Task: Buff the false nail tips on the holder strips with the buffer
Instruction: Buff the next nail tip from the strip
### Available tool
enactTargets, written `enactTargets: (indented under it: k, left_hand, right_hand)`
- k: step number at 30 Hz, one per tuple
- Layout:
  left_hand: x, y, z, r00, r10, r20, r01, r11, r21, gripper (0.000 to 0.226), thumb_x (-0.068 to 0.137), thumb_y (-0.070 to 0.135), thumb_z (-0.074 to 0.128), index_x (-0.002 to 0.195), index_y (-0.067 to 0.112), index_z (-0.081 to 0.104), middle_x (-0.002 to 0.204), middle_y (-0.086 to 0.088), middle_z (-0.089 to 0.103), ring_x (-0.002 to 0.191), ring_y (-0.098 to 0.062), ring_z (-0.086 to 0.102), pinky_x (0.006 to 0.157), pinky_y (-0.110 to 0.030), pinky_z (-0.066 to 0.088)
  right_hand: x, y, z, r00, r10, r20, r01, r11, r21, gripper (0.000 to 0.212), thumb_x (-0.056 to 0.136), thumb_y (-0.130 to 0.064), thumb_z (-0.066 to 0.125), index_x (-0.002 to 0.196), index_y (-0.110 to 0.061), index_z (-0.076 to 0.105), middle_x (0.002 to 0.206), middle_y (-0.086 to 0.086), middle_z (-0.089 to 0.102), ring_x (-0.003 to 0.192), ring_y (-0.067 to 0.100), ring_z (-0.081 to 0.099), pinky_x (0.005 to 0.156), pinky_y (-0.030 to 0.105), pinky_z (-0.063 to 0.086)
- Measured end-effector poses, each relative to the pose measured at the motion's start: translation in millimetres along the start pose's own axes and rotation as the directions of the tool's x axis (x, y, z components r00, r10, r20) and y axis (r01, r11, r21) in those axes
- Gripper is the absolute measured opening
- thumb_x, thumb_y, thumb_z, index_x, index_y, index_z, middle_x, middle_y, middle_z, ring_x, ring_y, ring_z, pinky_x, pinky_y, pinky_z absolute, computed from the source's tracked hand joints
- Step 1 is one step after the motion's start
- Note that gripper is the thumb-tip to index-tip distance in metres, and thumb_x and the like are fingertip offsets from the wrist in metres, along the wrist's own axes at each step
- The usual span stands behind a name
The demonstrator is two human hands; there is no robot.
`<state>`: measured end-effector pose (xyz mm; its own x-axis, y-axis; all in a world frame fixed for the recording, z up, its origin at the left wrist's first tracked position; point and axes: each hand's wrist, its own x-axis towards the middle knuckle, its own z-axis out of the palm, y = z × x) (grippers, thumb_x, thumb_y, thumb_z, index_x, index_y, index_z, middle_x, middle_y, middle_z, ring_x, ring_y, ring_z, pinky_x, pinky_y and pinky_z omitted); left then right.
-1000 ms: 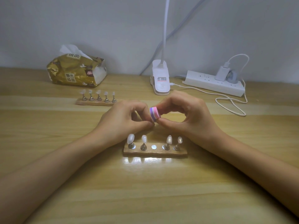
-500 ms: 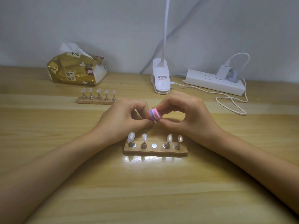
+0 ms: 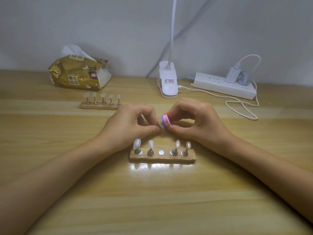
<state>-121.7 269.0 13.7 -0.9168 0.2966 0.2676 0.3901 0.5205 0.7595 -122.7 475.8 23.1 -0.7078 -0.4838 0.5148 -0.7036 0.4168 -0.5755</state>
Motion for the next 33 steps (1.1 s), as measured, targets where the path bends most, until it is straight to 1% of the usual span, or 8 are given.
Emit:
enactTargets:
  k: [3, 6, 10, 13, 17, 25, 29, 33]
  left_hand:
    - [0.8, 0.0, -0.5, 1.0, 0.002, -0.004, -0.002, 1.0, 0.004, 0.018, 0.062, 0.039, 0.073, 0.071, 0.024, 0.069, 0.07, 0.02, 0.063, 0.059, -0.001, 0.056, 0.071, -0.041, 0.049]
    - [0.9, 0.1, -0.2, 1.0, 0.006, 0.003, -0.006, 1.0, -0.005, 0.015, 0.067, 0.035, 0.079, 0.068, 0.025, 0.067, 0.071, 0.02, 0.064, 0.059, -0.001, 0.055, 0.073, -0.043, 0.051]
    - [0.1, 1.0, -1.3, 1.0, 0.008, -0.007, -0.008, 1.0, -0.003, 0.017, 0.064, 0.038, 0.077, 0.072, 0.025, 0.07, 0.072, 0.019, 0.064, 0.059, -0.001, 0.055, 0.072, -0.043, 0.05]
    - [-0.3, -0.4, -1.2, 1.0, 0.01, -0.004, -0.01, 1.0, -0.008, 0.017, 0.071, 0.027, 0.084, 0.068, 0.024, 0.068, 0.072, 0.018, 0.064, 0.059, -0.002, 0.055, 0.074, -0.047, 0.051]
    - [-0.3, 0.8, -0.7, 1.0, 0.007, -0.008, -0.007, 1.0, -0.004, 0.015, 0.064, 0.037, 0.075, 0.069, 0.024, 0.069, 0.071, 0.019, 0.063, 0.059, -0.002, 0.054, 0.073, -0.043, 0.05]
    - [0.6, -0.2, -0.7, 1.0, 0.015, 0.0, -0.015, 1.0, -0.004, 0.018, 0.073, 0.023, 0.084, 0.068, 0.025, 0.068, 0.069, 0.02, 0.062, 0.059, -0.002, 0.054, 0.072, -0.043, 0.05]
    - [-0.2, 0.4, -1.3, 1.0, 0.011, 0.001, -0.011, 1.0, -0.008, 0.014, 0.07, 0.028, 0.082, 0.07, 0.024, 0.069, 0.073, 0.017, 0.064, 0.061, -0.003, 0.056, 0.074, -0.045, 0.05]
    - [0.2, 0.9, -1.4, 1.0, 0.009, -0.001, -0.009, 1.0, -0.009, 0.017, 0.074, 0.022, 0.085, 0.069, 0.025, 0.068, 0.073, 0.018, 0.064, 0.059, -0.002, 0.054, 0.075, -0.046, 0.05]
  right_hand:
    - [2.0, -1.6, 1.5, 0.998, -0.037, -0.044, 0.037, 0.999, -0.009, 0.011, 0.085, -0.005, 0.078, 0.092, 0.0, 0.072, 0.088, 0.007, 0.07, 0.083, 0.018, 0.07, 0.081, 0.032, 0.059]
    - [2.2, 0.6, 0.2, 1.0, 0.02, 0.019, -0.02, 1.0, 0.0, 0.012, 0.083, 0.002, 0.077, 0.094, 0.001, 0.072, 0.09, 0.008, 0.07, 0.085, 0.016, 0.07, 0.083, 0.036, 0.059]
    - [2.4, -1.1, 2.7, 0.998, -0.025, -0.049, 0.026, 1.0, 0.003, 0.012, 0.085, -0.006, 0.078, 0.094, 0.0, 0.073, 0.09, 0.007, 0.07, 0.085, 0.016, 0.071, 0.083, 0.033, 0.059]
    - [2.6, 1.8, 1.4, 1.0, 0.025, 0.012, -0.025, 1.0, 0.0, 0.012, 0.084, 0.001, 0.077, 0.095, 0.001, 0.073, 0.091, 0.007, 0.07, 0.085, 0.016, 0.071, 0.084, 0.036, 0.059]
    - [2.9, 1.5, 3.0, 0.999, -0.016, -0.043, 0.017, 1.0, 0.008, 0.013, 0.086, -0.005, 0.077, 0.097, 0.001, 0.073, 0.091, 0.009, 0.071, 0.086, 0.017, 0.071, 0.084, 0.034, 0.059]
    - [3.5, 3.7, 1.8, 1.0, -0.002, -0.002, 0.002, 1.0, 0.001, 0.015, 0.085, -0.001, 0.077, 0.1, 0.002, 0.074, 0.094, 0.008, 0.071, 0.09, 0.018, 0.071, 0.087, 0.035, 0.059]
    - [1.8, 4.5, 0.9, 1.0, -0.016, 0.007, 0.016, 1.0, -0.004, 0.017, 0.085, 0.0, 0.077, 0.102, 0.001, 0.074, 0.095, 0.008, 0.071, 0.091, 0.019, 0.07, 0.088, 0.036, 0.059]
    - [2.9, 4.3, 0.2, 1.0, -0.005, 0.029, 0.005, 1.0, -0.02, 0.018, 0.086, 0.002, 0.075, 0.104, 0.001, 0.074, 0.097, 0.01, 0.071, 0.093, 0.022, 0.07, 0.089, 0.038, 0.058]
